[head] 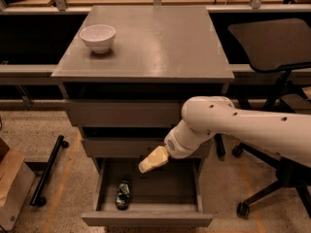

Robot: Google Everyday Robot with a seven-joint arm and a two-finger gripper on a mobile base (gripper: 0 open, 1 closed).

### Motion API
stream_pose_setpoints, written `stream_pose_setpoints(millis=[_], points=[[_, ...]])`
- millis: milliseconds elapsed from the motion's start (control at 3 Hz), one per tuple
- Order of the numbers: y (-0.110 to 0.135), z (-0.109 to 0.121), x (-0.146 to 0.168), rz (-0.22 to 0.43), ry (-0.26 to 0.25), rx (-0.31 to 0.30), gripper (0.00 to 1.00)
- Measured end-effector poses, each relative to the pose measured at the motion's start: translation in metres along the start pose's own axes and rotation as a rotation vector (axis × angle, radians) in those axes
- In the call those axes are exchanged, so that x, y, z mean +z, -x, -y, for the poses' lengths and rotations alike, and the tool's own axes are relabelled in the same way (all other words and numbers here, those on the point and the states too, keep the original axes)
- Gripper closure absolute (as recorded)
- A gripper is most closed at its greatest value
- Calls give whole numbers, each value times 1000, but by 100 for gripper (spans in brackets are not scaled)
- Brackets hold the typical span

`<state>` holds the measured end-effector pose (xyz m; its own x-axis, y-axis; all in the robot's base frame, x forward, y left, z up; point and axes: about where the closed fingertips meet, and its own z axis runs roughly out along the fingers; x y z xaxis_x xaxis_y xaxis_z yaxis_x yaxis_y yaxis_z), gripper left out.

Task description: Pick green can from bottom drawer and place on counter

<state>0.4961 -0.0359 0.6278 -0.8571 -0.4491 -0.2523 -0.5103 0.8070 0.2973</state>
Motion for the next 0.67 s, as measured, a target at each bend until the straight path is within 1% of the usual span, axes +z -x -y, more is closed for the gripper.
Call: stream_pose_setpoints(millis=[333,667], points=[[-7,2,9,-28,7,35,0],[0,-8,38,-17,34,47,0]])
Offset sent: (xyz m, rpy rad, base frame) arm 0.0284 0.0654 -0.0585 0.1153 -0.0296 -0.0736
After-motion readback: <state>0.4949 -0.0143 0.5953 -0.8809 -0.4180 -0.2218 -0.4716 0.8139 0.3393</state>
